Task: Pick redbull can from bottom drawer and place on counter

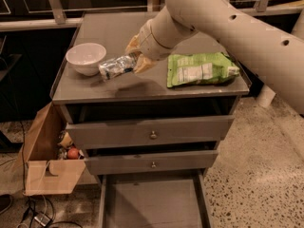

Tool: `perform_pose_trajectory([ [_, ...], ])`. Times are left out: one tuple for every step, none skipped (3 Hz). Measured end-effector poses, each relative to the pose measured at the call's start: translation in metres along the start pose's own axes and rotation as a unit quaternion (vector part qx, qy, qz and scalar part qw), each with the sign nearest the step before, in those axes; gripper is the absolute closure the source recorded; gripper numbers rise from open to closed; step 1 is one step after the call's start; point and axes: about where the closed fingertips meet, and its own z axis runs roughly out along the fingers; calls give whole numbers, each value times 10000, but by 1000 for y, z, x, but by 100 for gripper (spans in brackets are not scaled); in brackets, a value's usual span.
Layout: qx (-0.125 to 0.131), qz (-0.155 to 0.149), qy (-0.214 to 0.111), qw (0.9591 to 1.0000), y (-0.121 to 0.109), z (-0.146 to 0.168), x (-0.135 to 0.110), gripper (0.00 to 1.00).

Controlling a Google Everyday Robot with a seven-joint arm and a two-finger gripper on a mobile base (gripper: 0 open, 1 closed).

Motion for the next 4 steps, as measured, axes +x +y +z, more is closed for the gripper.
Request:
perform_pose_trajectory([
  [-80, -22, 43, 10000, -5, 4, 8, 100],
  [-255, 181, 123, 9994, 6, 18, 35, 100],
  [-445, 387, 207, 9980, 14, 34, 65, 100],
  [-495, 488, 185, 9974, 16, 39, 75, 100],
])
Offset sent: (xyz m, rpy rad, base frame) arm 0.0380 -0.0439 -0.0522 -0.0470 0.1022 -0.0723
